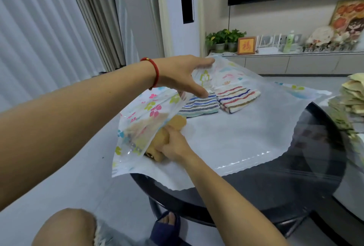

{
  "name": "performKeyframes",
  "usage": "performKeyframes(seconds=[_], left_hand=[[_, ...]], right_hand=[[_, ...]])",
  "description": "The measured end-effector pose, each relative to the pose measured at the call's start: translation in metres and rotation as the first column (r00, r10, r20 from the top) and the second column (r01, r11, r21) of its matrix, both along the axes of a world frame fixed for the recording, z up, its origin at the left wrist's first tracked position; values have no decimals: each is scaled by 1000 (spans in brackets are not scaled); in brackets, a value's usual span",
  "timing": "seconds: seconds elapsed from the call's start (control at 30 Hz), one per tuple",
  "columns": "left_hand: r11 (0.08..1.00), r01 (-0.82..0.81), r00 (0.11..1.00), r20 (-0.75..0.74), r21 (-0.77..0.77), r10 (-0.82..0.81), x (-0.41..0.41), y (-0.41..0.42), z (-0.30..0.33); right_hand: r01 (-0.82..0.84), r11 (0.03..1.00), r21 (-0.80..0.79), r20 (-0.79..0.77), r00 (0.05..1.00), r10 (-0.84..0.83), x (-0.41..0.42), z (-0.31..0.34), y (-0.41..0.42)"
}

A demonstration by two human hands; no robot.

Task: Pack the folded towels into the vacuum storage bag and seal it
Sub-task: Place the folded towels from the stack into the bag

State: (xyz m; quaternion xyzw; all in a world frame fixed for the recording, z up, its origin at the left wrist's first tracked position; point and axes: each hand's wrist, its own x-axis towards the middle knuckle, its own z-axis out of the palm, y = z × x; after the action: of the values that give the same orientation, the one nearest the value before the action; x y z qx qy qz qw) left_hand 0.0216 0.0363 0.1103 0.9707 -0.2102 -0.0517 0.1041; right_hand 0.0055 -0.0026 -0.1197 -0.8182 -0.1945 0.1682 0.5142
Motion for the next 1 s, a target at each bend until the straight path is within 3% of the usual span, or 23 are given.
performKeyframes(seconds=[0.17, 0.27, 0.33, 0.4, 0.5, 0.57, 0.6, 0.67, 0.77, 0.93, 1.0], left_hand=[[998, -20, 999, -43, -60, 17, -4, 0, 2], [998, -28, 998, -54, -60, 25, -5, 0, 2], [997, -32, 998, -56, -66, 28, -5, 0, 2], [996, -34, 998, -49, -82, 30, -5, 0, 3], [993, -44, 999, -37, -108, 40, -6, 1, 5], [992, -46, 998, -41, -121, 42, -6, 0, 5], [991, -47, 998, -41, -126, 43, -7, 1, 5], [988, -49, 998, -50, -146, 42, -8, 1, 3], [989, -41, 998, -49, -142, 35, -10, 2, -2], [987, -42, 998, -47, -154, 35, -10, 7, -4], [981, -55, 997, -69, -184, 43, -10, 8, -5]], right_hand=[[-64, 995, -82, 69, 995, 70, 27, 10, 4], [-71, 989, 127, -85, 993, 82, 42, 28, 24], [117, 959, 259, -112, 990, -91, 49, 27, 33], [269, 957, 105, 66, 959, -276, 45, 16, 33], [319, 924, -211, 439, 876, -202, 31, -3, 35], [434, 872, -226, 558, 791, -249, 21, -5, 37], [412, 886, -213, 561, 794, -234, 18, -5, 39], [205, 939, -275, 523, 852, -33, 18, -8, 46], [-31, 893, -449, 448, 857, 254, 40, -10, 42], [166, 918, -360, 612, 785, 98, 46, -13, 32], [63, 903, -425, 570, 794, 213, 46, -20, 30]])
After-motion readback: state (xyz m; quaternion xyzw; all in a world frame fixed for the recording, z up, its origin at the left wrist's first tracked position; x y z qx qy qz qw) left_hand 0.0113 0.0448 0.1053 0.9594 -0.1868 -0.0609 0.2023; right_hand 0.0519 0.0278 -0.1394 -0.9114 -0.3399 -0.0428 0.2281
